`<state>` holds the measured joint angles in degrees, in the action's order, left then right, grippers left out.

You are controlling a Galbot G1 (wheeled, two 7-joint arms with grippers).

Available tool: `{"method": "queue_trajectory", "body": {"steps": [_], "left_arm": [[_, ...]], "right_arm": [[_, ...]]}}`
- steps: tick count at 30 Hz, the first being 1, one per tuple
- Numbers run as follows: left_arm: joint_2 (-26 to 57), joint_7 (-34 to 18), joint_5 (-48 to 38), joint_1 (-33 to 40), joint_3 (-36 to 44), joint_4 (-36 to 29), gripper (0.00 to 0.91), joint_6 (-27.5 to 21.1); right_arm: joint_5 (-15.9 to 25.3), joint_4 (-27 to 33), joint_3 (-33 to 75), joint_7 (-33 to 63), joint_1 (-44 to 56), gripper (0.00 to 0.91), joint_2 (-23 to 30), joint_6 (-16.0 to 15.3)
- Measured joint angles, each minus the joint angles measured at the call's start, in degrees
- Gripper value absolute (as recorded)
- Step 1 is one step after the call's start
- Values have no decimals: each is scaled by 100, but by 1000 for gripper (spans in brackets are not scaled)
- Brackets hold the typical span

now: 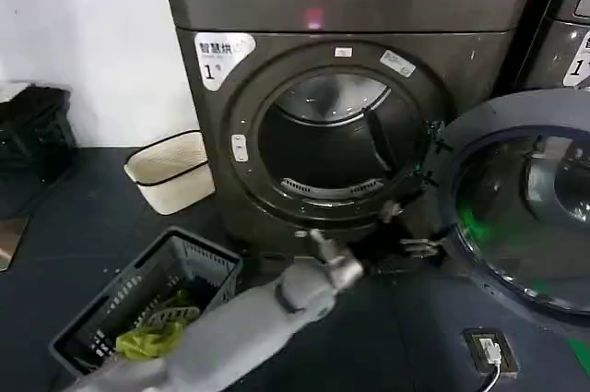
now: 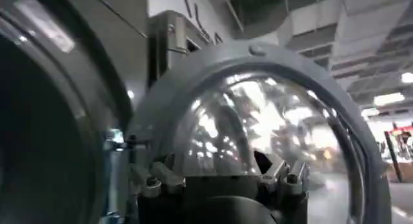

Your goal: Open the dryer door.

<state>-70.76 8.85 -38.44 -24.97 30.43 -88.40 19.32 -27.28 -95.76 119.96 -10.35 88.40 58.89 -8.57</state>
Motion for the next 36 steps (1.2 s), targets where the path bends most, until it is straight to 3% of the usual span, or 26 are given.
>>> {"method": "queue_trajectory", "body": {"steps": [12, 17, 20, 24, 29, 36], "left_arm": [[2480, 34, 32, -572, -429, -1461, 907, -254], [3544, 158, -104, -919, -798, -1913, 907, -593], [4169, 214, -97, -1179, -1095, -2216, 907, -868], [5038, 235, 28, -1650, -1412, -2569, 907, -890], [5930, 398, 103, -2077, -1589, -2565, 907, -856], [6835, 629, 230, -2404, -1656, -2314, 907, -1240]], "right_arm": [[164, 5, 12, 6, -125, 907, -98, 124], [248, 1, -22, 3, -172, 907, -142, 154], [460, 69, -24, 2, -237, 907, -192, 221], [821, 101, 41, 10, -329, 907, -180, 401], [937, 25, 25, 40, -425, 907, -105, 459], [915, -35, 97, 72, -460, 907, -71, 487]]}}
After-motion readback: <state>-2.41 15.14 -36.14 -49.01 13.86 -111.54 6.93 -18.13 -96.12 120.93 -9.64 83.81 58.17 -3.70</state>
